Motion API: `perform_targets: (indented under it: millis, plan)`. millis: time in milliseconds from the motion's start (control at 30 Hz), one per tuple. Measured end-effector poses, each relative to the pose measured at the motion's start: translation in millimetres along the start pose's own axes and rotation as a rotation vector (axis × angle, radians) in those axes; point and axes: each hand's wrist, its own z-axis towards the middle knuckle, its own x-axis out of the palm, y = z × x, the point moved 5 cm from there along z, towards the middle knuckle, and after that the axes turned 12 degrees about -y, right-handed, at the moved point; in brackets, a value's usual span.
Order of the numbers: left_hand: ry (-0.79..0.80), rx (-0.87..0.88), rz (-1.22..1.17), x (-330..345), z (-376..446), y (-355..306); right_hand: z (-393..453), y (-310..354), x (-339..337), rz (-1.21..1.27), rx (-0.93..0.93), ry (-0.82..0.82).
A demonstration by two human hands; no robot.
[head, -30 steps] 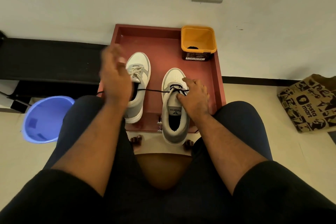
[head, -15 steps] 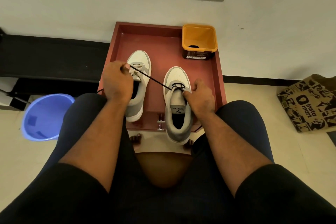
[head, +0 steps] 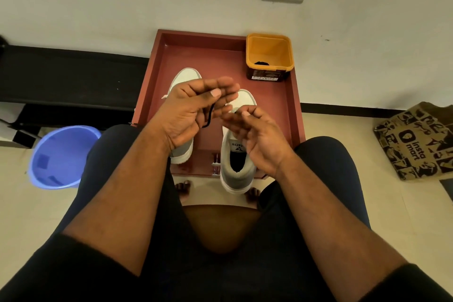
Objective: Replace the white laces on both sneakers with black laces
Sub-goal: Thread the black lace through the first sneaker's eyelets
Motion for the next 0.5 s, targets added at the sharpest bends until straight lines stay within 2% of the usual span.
perform_targets:
  millis: [67,133,267,400,500]
  plan:
    - [-0.018,0.068,0.043,-5.9,1.8,-1.2,-5.8,-7.9,12.5,0.015,0.047,0.107]
    - [-0.040,0.107,0.083,-9.0,2.2,-3.2,-7.7,-14.0,20.0,-0.108,0.016,0.151]
    - [-0.004,0.073,-0.008,-6.0,3.1,0.4,-6.1,-17.7,19.0,-0.429,-0.144,0.085]
    - [0.104,0.026,-0.123,2.0,3.6,5.0,-7.7,-19.7,21.3,-0.489,-0.191,0.055]
    - [0.051,0.026,-0.116,-12.8,7.8,0.3,-7.2,-16.0,18.5,-0.456,-0.151,0.064]
